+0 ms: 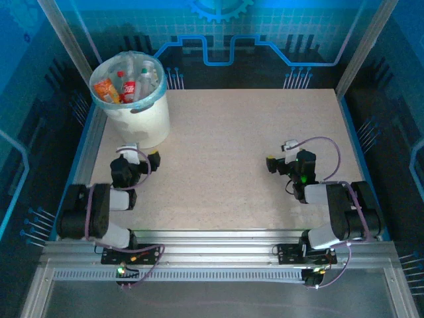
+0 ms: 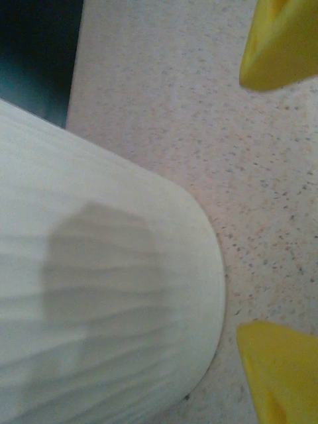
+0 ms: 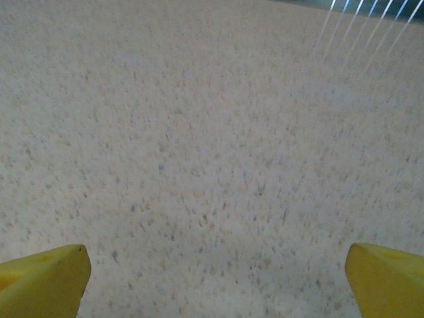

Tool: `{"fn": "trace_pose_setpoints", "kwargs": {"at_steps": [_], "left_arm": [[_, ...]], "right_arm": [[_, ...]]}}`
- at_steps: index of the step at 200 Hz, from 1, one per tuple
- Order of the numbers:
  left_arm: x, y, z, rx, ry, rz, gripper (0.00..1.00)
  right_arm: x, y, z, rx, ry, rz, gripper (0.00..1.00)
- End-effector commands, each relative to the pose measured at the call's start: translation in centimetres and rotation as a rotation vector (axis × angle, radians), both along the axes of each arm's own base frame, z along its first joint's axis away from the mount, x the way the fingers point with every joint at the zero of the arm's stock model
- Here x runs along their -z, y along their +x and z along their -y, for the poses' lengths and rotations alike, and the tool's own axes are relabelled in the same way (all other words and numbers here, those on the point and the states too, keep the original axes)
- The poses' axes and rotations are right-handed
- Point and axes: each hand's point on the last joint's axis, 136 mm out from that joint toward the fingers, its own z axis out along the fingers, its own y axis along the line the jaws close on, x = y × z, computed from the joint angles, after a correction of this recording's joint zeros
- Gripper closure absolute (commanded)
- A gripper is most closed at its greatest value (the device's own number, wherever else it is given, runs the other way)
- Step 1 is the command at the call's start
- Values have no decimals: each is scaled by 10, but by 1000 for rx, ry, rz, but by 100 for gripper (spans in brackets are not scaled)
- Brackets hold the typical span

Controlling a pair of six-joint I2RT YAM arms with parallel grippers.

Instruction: Put the plastic bottles in the bin

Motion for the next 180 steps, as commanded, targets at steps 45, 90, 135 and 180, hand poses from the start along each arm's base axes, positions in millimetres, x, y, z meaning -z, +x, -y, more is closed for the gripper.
{"fn": "trace_pose_setpoints", "kwargs": {"at_steps": [45,90,135,180], "left_arm": [[-8,20,-2,-45,21,-4,1],[-6,24,9,6,35,-27,1],[-6,25,10,9,37,-29,1],[-6,27,19,57,52,-36,1]], "right_arm": [[-23,24,7,53,34,54,0],[-23,24,6,55,29,56,0],[-23,24,7,57,27,56,0],[-23,24,7,58,25,56,0]]}}
